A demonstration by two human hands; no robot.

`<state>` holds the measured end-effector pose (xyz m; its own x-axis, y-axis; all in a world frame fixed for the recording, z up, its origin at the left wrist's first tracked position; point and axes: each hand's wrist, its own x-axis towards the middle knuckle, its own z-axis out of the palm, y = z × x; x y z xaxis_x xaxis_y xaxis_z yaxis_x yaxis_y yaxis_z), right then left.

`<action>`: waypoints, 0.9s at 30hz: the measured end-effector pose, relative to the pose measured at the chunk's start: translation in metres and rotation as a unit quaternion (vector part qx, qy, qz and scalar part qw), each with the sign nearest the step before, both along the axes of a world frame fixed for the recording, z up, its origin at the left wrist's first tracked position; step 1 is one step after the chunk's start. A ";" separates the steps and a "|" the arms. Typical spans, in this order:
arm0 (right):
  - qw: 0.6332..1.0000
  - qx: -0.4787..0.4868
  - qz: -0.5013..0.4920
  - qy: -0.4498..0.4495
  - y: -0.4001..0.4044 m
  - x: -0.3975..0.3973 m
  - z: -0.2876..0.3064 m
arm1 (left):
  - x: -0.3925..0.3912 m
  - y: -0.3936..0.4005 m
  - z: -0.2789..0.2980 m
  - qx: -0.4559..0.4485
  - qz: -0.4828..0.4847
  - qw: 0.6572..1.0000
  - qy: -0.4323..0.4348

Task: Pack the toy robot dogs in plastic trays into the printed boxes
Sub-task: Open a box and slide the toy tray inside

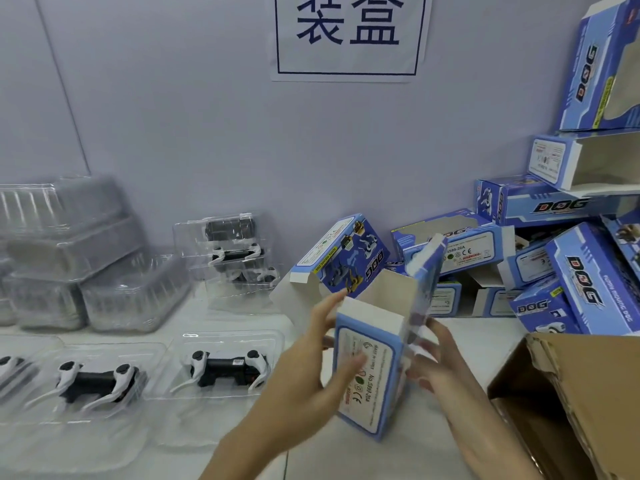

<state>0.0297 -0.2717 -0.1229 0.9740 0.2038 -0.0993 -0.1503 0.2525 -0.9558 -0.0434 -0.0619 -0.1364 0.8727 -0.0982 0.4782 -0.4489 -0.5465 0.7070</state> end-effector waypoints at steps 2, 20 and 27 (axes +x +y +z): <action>0.992 -0.103 -0.009 -0.066 0.000 -0.022 -0.001 | 0.004 0.016 0.002 -0.001 -0.027 0.999 0.031; 0.957 -0.261 0.065 -0.107 -0.003 -0.016 -0.027 | -0.001 0.096 0.014 0.353 0.199 0.891 0.204; 0.947 -0.293 0.044 -0.122 -0.001 -0.013 -0.032 | 0.004 0.108 -0.007 0.426 0.154 0.859 0.240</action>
